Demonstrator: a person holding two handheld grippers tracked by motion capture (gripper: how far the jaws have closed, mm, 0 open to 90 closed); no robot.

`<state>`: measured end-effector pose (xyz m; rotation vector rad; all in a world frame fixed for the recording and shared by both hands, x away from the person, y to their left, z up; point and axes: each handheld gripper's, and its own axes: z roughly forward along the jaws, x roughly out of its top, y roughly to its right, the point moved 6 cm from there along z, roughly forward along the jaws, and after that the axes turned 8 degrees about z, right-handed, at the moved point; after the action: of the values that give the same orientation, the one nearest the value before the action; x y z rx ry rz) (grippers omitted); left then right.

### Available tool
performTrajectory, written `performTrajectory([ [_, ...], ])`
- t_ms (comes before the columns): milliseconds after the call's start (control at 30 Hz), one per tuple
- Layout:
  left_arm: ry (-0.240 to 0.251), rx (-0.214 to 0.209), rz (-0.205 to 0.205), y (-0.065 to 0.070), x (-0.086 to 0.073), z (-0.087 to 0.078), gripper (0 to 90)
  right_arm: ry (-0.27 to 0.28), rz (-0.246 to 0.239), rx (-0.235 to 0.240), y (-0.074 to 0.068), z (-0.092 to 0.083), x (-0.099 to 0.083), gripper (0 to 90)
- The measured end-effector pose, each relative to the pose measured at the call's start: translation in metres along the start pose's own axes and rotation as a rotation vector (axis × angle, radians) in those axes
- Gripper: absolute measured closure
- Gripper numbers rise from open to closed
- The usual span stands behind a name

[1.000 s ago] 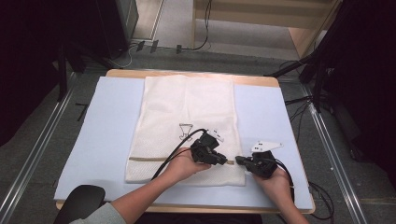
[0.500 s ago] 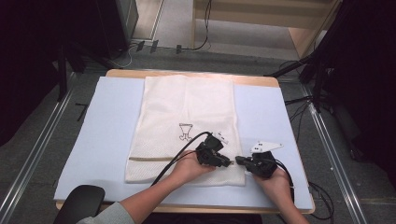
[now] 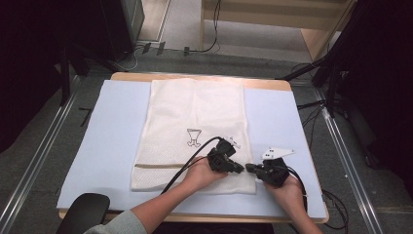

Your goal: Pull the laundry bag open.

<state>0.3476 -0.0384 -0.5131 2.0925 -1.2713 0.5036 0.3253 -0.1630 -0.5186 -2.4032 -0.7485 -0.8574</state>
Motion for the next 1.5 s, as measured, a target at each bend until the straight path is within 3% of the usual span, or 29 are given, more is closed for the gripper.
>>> performTrajectory([
  [33,-0.001,-0.011,-0.006,0.0,0.0,0.0,89.0,0.004,-0.029,-0.009,-0.001,0.0,0.0,90.0],
  [133,-0.007,-0.024,-0.04,-0.002,0.0,-0.001,89.1,0.002,-0.005,-0.011,0.0,0.001,0.0,90.0],
  [200,-0.016,-0.014,-0.015,-0.001,0.0,-0.002,89.3,0.006,0.011,-0.005,0.001,0.001,-0.001,90.0],
  [667,-0.03,-0.026,-0.011,-0.009,-0.016,-0.028,89.2,0.035,0.009,0.018,0.001,0.001,-0.003,90.0],
  [867,-0.017,-0.033,-0.034,-0.012,-0.022,-0.038,89.3,0.037,0.001,0.017,0.001,0.001,-0.004,90.0],
  [933,-0.022,-0.026,-0.015,-0.012,-0.024,-0.042,89.3,0.037,0.0,0.018,0.001,0.001,-0.004,90.0],
  [1033,-0.026,-0.029,-0.019,-0.014,-0.027,-0.047,89.2,0.037,-0.001,0.016,0.001,0.001,-0.004,90.0],
  [1500,-0.025,-0.03,-0.022,-0.015,-0.033,-0.06,89.3,0.036,0.001,0.018,0.001,0.001,-0.004,90.0],
])
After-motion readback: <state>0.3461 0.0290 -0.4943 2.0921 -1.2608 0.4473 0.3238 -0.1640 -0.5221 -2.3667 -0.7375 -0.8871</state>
